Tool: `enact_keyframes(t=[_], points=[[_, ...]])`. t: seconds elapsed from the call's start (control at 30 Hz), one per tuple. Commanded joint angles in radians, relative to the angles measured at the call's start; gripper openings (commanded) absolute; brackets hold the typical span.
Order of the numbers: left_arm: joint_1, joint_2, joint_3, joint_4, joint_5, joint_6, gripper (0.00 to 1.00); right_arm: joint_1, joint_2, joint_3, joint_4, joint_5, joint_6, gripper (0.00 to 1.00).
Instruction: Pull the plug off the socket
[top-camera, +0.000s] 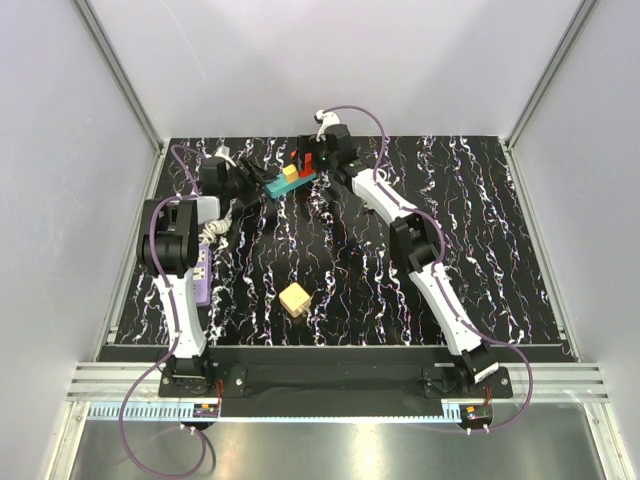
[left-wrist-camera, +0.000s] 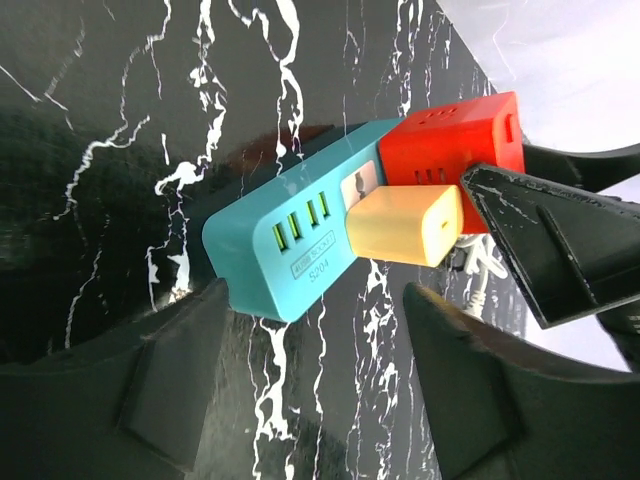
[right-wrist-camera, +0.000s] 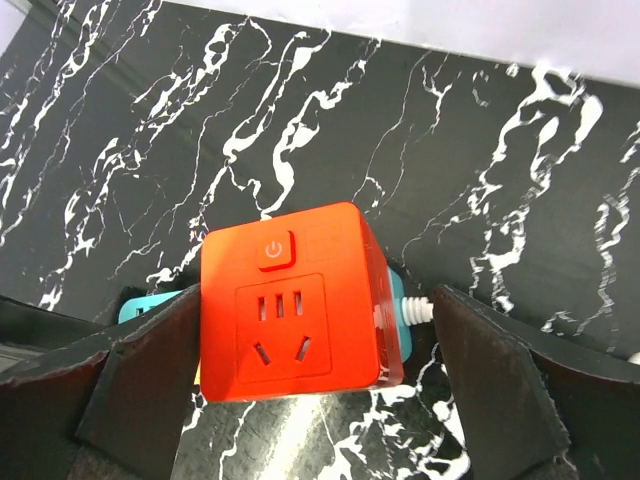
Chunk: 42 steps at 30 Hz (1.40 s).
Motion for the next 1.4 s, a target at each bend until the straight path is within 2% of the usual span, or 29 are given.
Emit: enact_keyframes(t=[0.0, 0.2, 0.33, 0.5, 0.67, 0.87, 1.2, 1.37], points=[[0.000, -0.070, 0.029, -0.055, -0.036, 0.096, 0.70, 0.009, -0.110, 0.020, 0.005, -0.007, -0.101, 1.00], [-0.016, -0.074, 0.037, -0.092, -0.042, 0.136, 0.56, 0.009, -0.109, 0.037, -0.004, -0.077, -0.177, 1.00], [-0.033, -0.070, 0.051, -0.086, -0.048, 0.134, 0.39, 0.009, -0.106, 0.033, -0.007, -0.092, -0.190, 1.00], [-0.047, -0.057, 0.078, -0.059, -0.039, 0.118, 0.25, 0.009, -0.078, 0.066, -0.007, -0.086, -0.190, 0.99], [-0.050, -0.015, 0.141, -0.074, -0.025, 0.098, 0.12, 0.009, -0.064, 0.080, -0.004, -0.076, -0.185, 0.93], [-0.058, 0.012, 0.186, -0.100, -0.039, 0.096, 0.12, 0.009, -0.051, 0.094, 0.005, -0.065, -0.184, 0.89], [-0.059, 0.086, 0.218, -0.124, -0.034, 0.079, 0.12, 0.009, -0.023, 0.114, 0.022, -0.059, -0.178, 0.89], [-0.059, 0.091, 0.218, -0.143, -0.051, 0.087, 0.12, 0.007, -0.009, 0.122, 0.025, -0.050, -0.176, 0.85]])
